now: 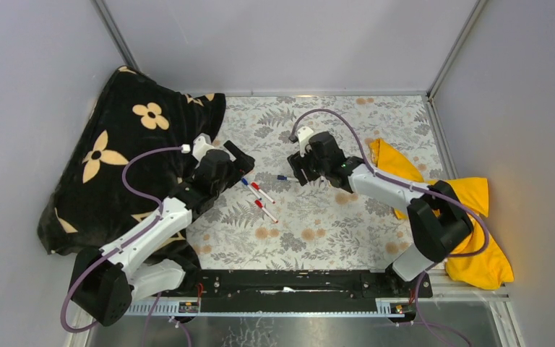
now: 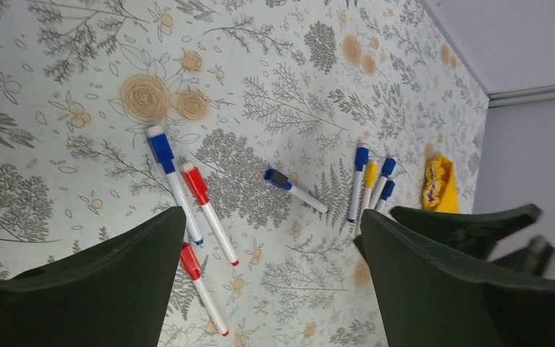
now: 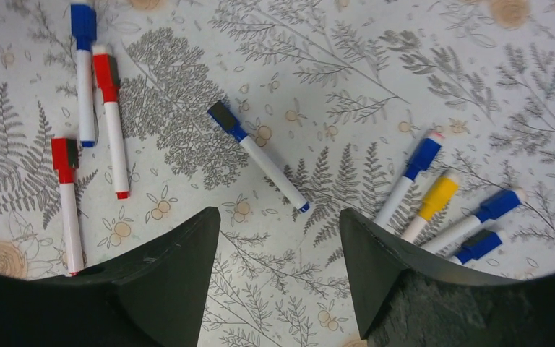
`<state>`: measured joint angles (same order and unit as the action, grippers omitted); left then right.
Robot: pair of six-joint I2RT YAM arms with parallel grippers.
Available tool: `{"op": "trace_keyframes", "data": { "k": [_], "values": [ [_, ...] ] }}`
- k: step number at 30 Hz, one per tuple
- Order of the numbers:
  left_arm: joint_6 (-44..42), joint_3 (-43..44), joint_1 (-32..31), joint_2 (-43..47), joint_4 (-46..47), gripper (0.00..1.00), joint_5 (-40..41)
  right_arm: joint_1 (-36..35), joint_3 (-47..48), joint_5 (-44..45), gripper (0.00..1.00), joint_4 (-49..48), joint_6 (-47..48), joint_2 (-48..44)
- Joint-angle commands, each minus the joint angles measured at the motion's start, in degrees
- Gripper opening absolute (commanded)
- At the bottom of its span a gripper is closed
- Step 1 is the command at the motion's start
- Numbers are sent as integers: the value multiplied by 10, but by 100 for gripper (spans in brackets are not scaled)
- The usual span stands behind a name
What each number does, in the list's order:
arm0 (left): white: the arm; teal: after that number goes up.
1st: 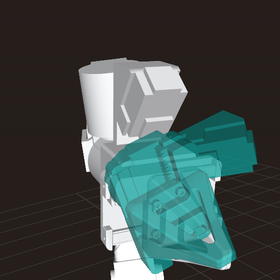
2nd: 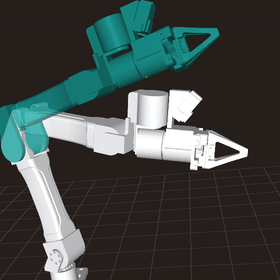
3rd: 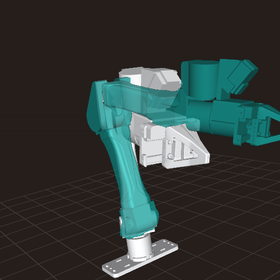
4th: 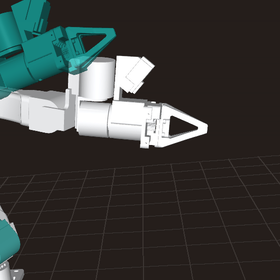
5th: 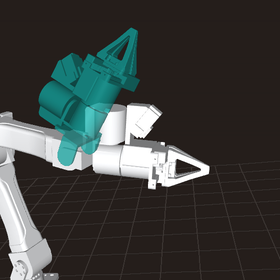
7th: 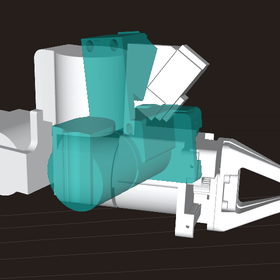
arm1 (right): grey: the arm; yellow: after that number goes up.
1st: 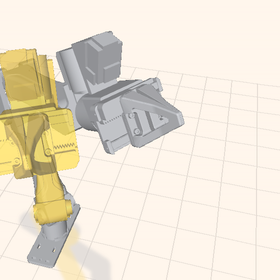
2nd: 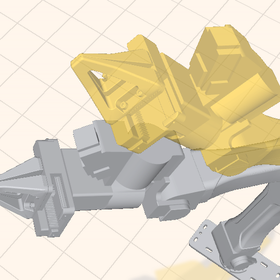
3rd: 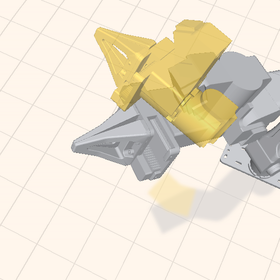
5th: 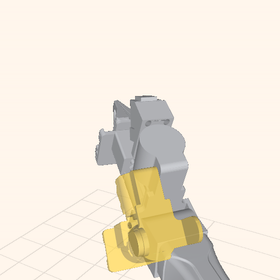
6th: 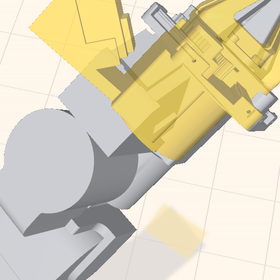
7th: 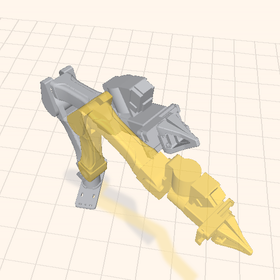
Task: Open the pen caps
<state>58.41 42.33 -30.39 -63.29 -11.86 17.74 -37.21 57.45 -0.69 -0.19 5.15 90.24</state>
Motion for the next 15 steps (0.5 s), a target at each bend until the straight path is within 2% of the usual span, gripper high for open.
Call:
{"op": "trace_keyframes", "data": {
  "k": [1,15],
  "values": [
    [53,-17,-1,15,1,99,-18,-14,50,-42,70,36,40,35],
    [74,-43,-1,37,26,99,-40,-17,85,-16,70,27,79,114]
  ]
}}
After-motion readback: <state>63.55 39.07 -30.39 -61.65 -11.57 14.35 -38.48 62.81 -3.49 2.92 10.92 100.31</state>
